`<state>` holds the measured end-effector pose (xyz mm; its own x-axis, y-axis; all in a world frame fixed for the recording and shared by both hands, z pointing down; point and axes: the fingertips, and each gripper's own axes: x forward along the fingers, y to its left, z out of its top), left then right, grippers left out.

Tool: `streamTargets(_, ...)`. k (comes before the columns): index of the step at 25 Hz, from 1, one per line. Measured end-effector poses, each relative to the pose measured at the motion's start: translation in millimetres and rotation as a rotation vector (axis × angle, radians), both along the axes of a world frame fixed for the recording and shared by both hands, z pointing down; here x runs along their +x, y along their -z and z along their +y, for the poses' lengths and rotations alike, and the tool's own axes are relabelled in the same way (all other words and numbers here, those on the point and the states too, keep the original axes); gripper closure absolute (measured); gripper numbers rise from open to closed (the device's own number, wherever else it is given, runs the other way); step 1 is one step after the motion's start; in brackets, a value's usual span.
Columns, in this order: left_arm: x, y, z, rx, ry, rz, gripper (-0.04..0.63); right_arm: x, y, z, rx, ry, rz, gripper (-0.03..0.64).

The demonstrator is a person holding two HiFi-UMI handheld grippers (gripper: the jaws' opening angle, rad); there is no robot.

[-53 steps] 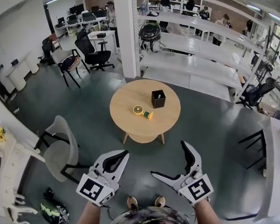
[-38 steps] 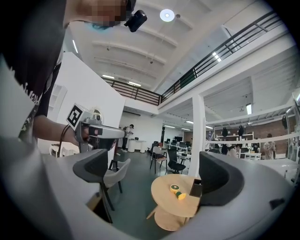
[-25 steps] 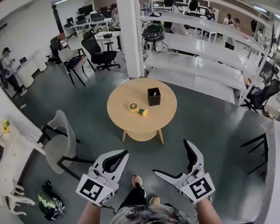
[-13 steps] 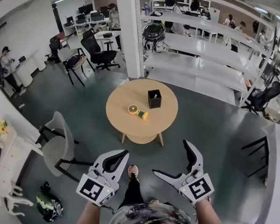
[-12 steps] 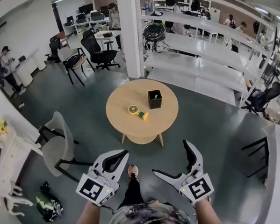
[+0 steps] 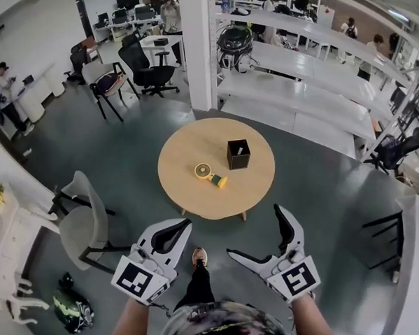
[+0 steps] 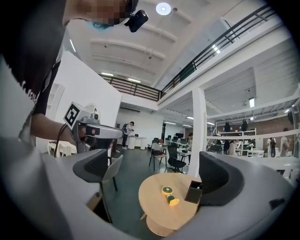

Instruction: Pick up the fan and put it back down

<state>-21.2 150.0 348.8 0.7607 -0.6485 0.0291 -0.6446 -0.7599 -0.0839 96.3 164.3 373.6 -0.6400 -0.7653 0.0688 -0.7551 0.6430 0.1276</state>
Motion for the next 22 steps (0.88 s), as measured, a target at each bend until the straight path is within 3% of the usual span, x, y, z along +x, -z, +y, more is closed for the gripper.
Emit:
streamTargets(11, -18.6, -3.6, -131.5, -0.061, -0.036, 0.023, 0.578, -23.5, -4.6, -124.2, -0.078, -0.026, 0.030, 0.031)
streamTargets(15, -29.7, -6.5, -173.7, -0.062, -0.057, 0.015, 0.578, -37.2, 0.1, -168.3, -0.048, -0.048, 0.017, 0.031)
streamTargets(22, -50.1, -10.3, -233.2, -0.072, -0.083, 0.018, 0.578, -60.3, -6.6, -227.0, -0.075, -0.073, 0.042, 0.031)
